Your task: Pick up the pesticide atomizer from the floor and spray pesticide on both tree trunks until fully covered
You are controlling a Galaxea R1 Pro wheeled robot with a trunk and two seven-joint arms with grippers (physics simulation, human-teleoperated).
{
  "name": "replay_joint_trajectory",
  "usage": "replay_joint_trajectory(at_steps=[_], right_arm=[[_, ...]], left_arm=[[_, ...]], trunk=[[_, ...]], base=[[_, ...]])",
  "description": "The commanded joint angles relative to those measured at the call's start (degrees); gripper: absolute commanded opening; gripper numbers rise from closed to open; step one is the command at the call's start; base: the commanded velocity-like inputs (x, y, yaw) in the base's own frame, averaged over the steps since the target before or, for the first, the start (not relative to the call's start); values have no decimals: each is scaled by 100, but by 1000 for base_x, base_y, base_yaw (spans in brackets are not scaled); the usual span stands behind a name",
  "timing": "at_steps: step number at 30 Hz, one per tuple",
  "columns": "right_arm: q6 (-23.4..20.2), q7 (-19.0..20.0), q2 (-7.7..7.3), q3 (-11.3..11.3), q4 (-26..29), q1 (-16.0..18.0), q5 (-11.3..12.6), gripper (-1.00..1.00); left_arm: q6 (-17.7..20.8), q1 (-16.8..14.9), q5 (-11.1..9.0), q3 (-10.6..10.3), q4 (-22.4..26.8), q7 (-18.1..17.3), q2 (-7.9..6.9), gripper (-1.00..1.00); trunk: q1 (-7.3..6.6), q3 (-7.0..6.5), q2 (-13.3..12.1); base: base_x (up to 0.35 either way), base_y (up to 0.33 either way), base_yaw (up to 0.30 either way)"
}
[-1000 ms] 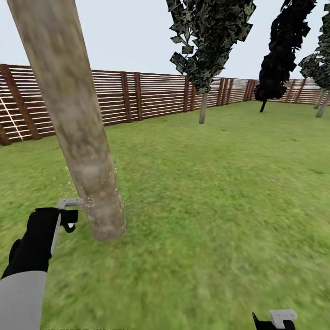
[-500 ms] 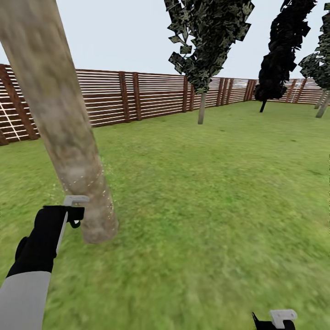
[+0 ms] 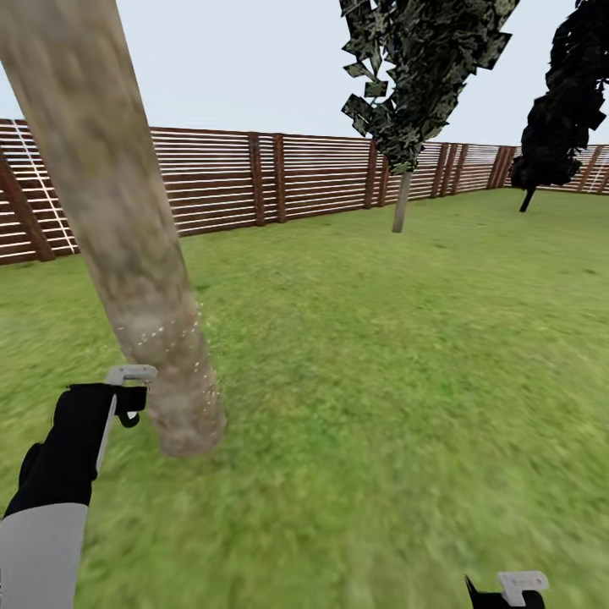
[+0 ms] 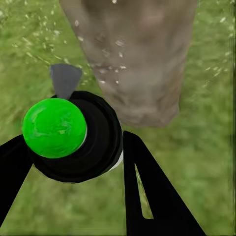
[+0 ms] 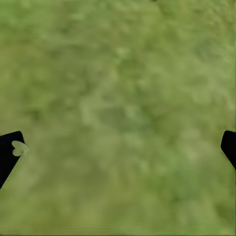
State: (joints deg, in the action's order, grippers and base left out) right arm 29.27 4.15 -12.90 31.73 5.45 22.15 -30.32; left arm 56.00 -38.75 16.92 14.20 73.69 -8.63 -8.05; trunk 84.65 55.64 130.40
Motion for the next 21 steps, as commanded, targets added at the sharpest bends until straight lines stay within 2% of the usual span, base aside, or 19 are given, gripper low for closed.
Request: replay_joint_trajectory(at_steps=[1, 4, 6, 9, 12, 13, 15, 17, 21], right_arm=[[0, -1, -1, 0, 0, 0, 0, 100], [0, 0, -2, 0, 0, 0, 0, 100], [0, 1, 0, 0, 0, 0, 0, 100], [0, -1, 5, -2, -5, 0, 0, 100], [0, 4, 7, -6, -5, 0, 0, 100], [0, 5, 7, -1, -1, 0, 0, 100], [0, 7, 7, -2, -7, 0, 0, 100], [0, 7, 7, -1, -2, 0, 0, 100], [0, 7, 7, -4, -4, 0, 0, 100]], left_arm=[[-1, 23, 13, -10, -11, -4, 16, -100], [-1, 84, 9, -159, -21, 0, 32, -100], [-1, 92, 7, -168, -22, 1, 30, -100], [-1, 414, 11, -135, -22, -2, -44, -100], [-1, 504, 6, -195, -29, -17, -2, -100], [3, 517, -9, -380, -48, -34, 25, -100], [7, 520, -18, -560, -112, -41, 85, -100], [27, 518, -17, -585, -117, -42, 99, -100], [33, 524, -19, -566, -127, -42, 29, -100]], trunk=[[0, 0, 0], [0, 0, 0], [0, 0, 0], [0, 0, 0], [0, 0, 0], [0, 0, 0], [0, 0, 0], [0, 0, 0], [0, 0, 0]], base=[[284, -138, 5], [226, -190, 147], [163, -231, 260], [134, -247, 274], [142, -249, 213], [148, -249, 38], [148, -249, 11], [149, -249, 2], [142, -251, 0]])
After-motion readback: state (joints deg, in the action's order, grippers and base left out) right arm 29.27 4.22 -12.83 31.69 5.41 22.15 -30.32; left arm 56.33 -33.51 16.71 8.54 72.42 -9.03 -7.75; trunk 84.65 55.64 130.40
